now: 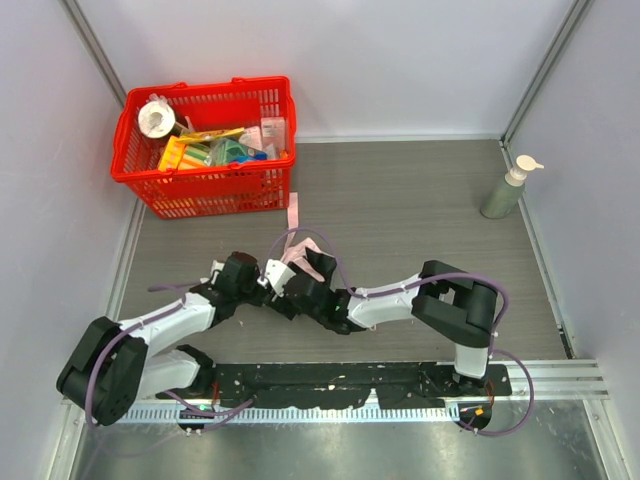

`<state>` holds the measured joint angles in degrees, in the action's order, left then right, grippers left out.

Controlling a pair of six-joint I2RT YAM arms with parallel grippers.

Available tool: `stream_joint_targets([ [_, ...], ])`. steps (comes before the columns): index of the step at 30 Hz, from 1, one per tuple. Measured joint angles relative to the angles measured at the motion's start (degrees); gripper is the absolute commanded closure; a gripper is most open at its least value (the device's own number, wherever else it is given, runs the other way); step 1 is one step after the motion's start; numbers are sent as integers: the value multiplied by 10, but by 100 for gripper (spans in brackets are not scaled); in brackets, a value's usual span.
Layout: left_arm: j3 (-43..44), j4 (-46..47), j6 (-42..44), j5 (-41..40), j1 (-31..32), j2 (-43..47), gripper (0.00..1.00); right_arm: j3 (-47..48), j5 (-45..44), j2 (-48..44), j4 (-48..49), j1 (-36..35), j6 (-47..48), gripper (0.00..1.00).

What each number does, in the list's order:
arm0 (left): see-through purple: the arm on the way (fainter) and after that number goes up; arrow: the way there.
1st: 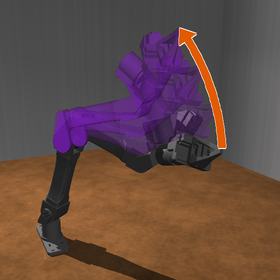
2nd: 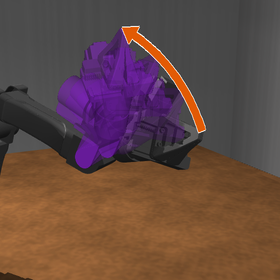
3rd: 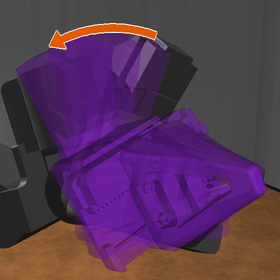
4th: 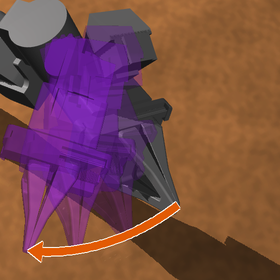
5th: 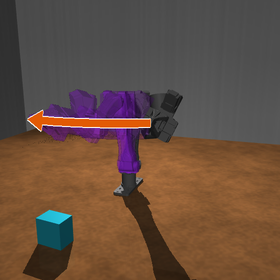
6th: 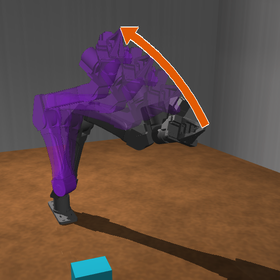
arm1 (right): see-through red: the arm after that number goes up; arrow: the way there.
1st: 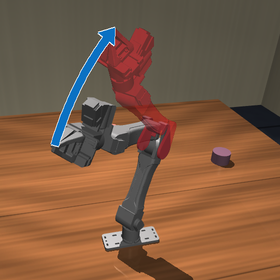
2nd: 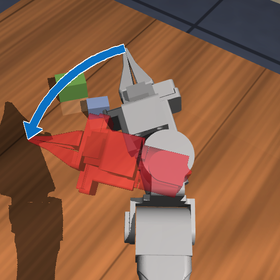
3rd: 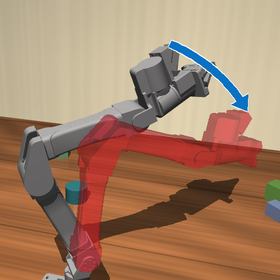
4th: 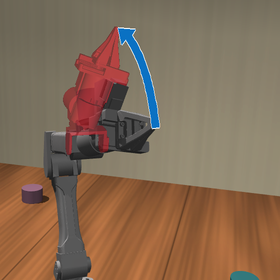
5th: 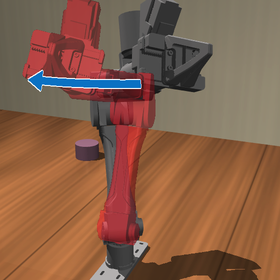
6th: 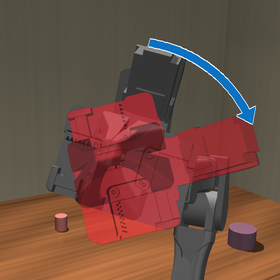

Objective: Put away the umbrella

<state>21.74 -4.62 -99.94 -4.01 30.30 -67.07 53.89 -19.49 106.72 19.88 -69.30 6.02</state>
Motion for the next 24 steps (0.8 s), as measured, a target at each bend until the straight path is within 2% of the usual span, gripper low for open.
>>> stream_joint_targets([
  [10, -11, -24, 25, 10, 8, 37, 100, -87, 46, -30, 59, 5, 9, 28],
  [16, -14, -41, 28, 10, 8, 54, 100, -58, 29, -17, 36, 5, 8, 28],
  [18, -14, -45, 25, 6, 6, 57, 100, -41, 13, -5, 29, 1, 9, 33],
  [20, -14, -46, 23, 1, 4, 57, 100, -23, -6, 7, 20, -4, 12, 47],
  [21, -13, -47, 22, -2, 3, 57, 100, -18, -12, 11, 18, -5, 15, 61],
  [22, -13, -47, 22, -5, 3, 57, 100, -11, -18, 17, 15, -8, 17, 70],
  [23, -13, -46, 23, -9, 2, 57, 100, -6, -23, 21, 12, -10, 24, 85],
  [24, -13, -45, 26, -11, 2, 57, 100, -4, -24, 23, 10, -12, 32, 95],
])
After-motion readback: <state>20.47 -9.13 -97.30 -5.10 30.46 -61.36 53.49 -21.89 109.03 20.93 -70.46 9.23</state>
